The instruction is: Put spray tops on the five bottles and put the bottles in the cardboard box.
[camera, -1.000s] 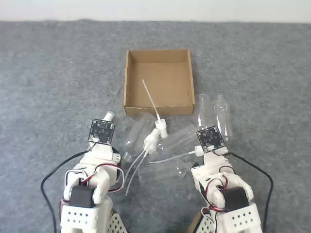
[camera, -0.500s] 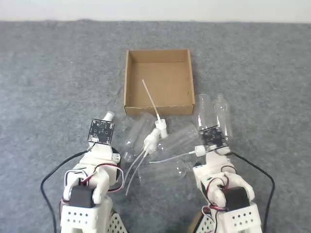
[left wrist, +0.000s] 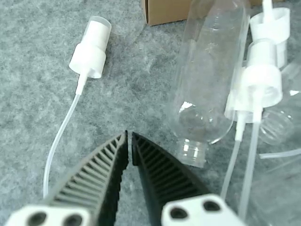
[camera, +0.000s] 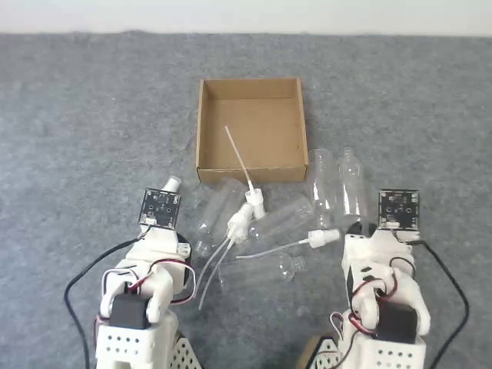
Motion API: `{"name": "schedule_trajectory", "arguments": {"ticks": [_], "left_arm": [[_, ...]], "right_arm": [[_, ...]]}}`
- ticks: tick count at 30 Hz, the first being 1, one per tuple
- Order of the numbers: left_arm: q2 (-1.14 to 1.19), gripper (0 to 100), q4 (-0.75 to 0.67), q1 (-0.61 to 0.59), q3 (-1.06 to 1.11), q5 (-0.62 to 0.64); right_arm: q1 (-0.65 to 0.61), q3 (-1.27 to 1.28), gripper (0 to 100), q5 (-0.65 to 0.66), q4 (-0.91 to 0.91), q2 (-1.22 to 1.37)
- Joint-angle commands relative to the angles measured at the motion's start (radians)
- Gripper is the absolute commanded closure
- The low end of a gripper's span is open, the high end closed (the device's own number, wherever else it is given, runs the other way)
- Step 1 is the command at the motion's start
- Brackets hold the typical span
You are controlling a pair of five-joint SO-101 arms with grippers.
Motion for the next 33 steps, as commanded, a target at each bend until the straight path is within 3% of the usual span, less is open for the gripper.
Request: {"name": "schedule_trajectory", "arguments": {"ticks": [1, 5, 8, 13, 24, 33], "left_arm": [[-0.020, 98, -0.005, -0.006, -0.013, 0.000], [-0.020, 98, -0.005, -0.006, -0.013, 0.000], [-0.020, 98, -0.005, -0.006, -0.013, 0.000], [-0.020, 98, -0.003, -0.006, -0.013, 0.000], [-0.020, 98, -0.003, -0.006, -0.013, 0.000], [-0.020, 98, 0.002, -0.006, -0.013, 0.002]], "right_arm": [[0.016, -0.109, 94.3, 0.048, -0.027, -0.015], [0.013, -0.158, 91.6, 0.158, -0.033, -0.013], [0.008, -0.210, 86.2, 0.155, -0.024, -0.002], [0.008, -0.330, 86.7, 0.163, 0.021, 0.041], [0.008, -0.643, 84.2, 0.183, 0.067, 0.553], [0.008, -0.749, 83.3, 0.184, 0.059, 0.883]]}}
